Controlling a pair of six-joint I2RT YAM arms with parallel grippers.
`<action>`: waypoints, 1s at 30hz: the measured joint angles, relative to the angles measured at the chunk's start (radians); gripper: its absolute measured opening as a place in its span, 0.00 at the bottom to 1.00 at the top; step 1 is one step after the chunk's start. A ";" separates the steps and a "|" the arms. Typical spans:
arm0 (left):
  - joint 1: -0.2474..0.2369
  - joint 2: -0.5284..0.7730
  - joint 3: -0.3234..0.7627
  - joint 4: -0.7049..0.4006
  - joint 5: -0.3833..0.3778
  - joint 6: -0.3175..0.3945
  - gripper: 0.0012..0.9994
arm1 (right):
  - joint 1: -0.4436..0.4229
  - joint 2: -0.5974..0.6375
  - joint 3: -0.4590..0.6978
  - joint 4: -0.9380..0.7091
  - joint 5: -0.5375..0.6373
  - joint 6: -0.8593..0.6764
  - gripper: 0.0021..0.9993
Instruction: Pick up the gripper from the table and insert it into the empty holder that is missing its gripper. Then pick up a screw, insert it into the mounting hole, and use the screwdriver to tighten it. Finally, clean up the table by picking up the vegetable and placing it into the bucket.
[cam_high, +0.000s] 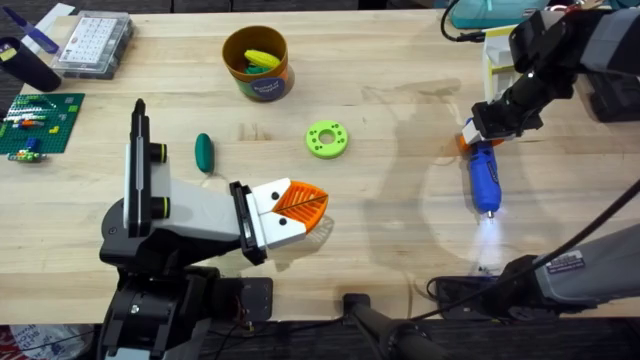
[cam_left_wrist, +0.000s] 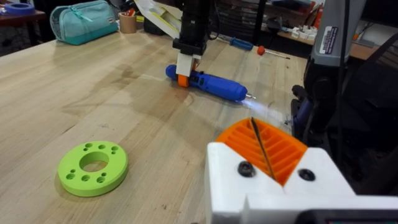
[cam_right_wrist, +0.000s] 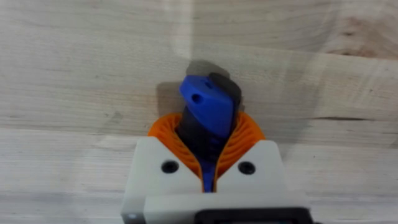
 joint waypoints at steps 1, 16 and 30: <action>0.000 0.000 0.000 0.001 0.000 0.000 0.01 | 0.000 -0.001 0.000 0.000 0.001 0.000 0.05; 0.000 0.000 0.000 -0.002 0.002 0.000 0.01 | 0.000 -0.001 0.000 -0.002 0.001 0.000 0.05; 0.000 0.000 0.000 -0.002 0.004 0.000 0.01 | 0.000 -0.218 -0.001 -0.010 -0.042 -0.011 0.05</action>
